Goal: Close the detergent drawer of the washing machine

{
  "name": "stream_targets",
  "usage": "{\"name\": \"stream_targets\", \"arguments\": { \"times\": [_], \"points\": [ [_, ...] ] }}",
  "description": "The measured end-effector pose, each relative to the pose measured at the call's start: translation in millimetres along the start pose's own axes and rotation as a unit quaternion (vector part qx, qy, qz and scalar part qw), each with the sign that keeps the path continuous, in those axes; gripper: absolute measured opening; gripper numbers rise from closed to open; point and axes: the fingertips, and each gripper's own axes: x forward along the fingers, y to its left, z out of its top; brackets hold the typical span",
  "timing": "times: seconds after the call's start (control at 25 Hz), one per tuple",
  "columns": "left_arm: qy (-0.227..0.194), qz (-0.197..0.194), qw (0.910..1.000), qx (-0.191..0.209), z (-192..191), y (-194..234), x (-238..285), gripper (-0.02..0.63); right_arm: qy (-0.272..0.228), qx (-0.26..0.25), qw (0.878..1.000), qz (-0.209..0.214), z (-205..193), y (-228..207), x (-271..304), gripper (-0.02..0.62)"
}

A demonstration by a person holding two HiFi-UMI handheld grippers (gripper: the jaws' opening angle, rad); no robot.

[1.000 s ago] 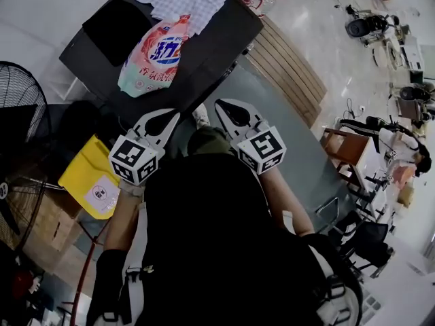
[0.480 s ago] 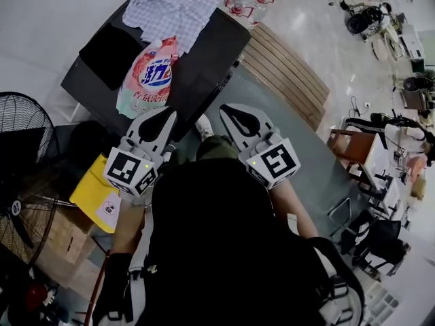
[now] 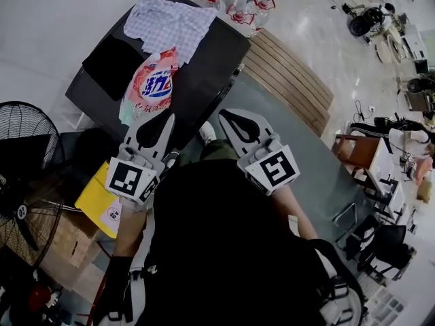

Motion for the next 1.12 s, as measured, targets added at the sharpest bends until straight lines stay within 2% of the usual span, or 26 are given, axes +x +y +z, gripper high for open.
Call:
{"name": "stream_targets", "arguments": {
  "times": [0.32, 0.84, 1.12],
  "points": [
    [-0.006, -0.001, 0.9999, 0.009, 9.8, -9.0, -1.0, 0.012, -0.002, -0.001, 1.000, 0.005, -1.6, 2.9, -2.8, 0.018],
    [0.004, -0.011, 0.9999, -0.004, -1.9, -13.8, -1.2, 0.011, 0.006, 0.015, 1.000, 0.012, -12.4, 10.3, 0.4, 0.017],
    [0.005, -0.011, 0.9999, 0.009, -7.2, -14.5, -2.0, 0.011, 0.007, 0.017, 1.000, 0.015, -17.7, 11.3, 1.8, 0.017]
  ]
}}
